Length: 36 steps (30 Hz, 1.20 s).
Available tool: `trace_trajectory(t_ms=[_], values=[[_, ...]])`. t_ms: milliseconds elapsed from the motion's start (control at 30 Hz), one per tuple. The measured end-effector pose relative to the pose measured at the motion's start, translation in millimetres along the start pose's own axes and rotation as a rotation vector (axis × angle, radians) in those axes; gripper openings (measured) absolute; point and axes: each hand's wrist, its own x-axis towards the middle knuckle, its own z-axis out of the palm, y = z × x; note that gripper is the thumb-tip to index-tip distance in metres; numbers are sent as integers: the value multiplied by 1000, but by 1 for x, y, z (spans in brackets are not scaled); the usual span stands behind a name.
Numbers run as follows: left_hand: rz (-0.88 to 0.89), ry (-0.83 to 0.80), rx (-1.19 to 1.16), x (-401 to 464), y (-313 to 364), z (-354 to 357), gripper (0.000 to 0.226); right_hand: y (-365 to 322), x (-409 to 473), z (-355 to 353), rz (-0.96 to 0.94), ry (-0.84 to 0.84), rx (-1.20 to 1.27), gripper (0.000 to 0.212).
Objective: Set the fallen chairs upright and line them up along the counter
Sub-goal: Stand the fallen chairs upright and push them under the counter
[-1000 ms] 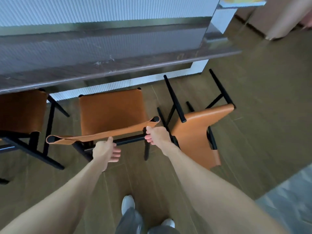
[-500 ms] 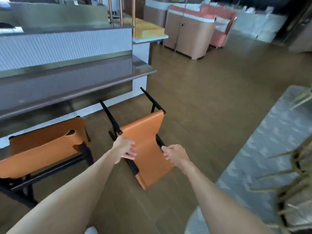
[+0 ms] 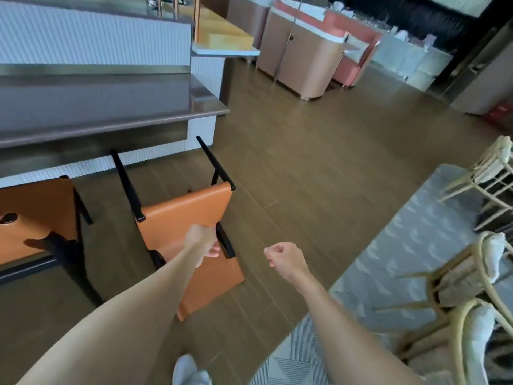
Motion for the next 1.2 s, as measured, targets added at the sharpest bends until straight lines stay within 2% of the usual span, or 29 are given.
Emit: trace_trajectory(t_ms=[67, 200, 333, 400, 500, 667, 767, 933, 1033, 1200], values=[[-49, 48, -40, 19, -1, 21, 27, -1, 25, -6, 29, -25, -63, 24], [-93, -30, -58, 46, -8, 66, 24, -10, 79, -2, 57, -1, -43, 25], [-260, 4, -153, 59, -33, 69, 21, 2, 109, 20, 81, -138, -64, 28], [-337, 64, -231, 68, -51, 58, 16, 13, 125, 31, 116, -225, -59, 26], [-447, 224, -338, 82, -79, 40, 26, 35, 156, 49, 158, -336, -14, 23], [-556, 452, -607, 96, -129, 40, 21, 86, 230, 87, 283, -478, 157, 35], [-543, 524, -819, 114, -173, 65, 13, 124, 278, 109, 398, -537, 296, 30], [-565, 501, -1132, 192, -268, 117, 22, 206, 361, 175, 565, -519, 523, 32], [-586, 494, -1170, 254, -340, 148, 27, 270, 402, 237, 635, -480, 614, 38], [-614, 455, -1055, 366, -452, 190, 24, 366, 454, 342, 698, -494, 699, 45]])
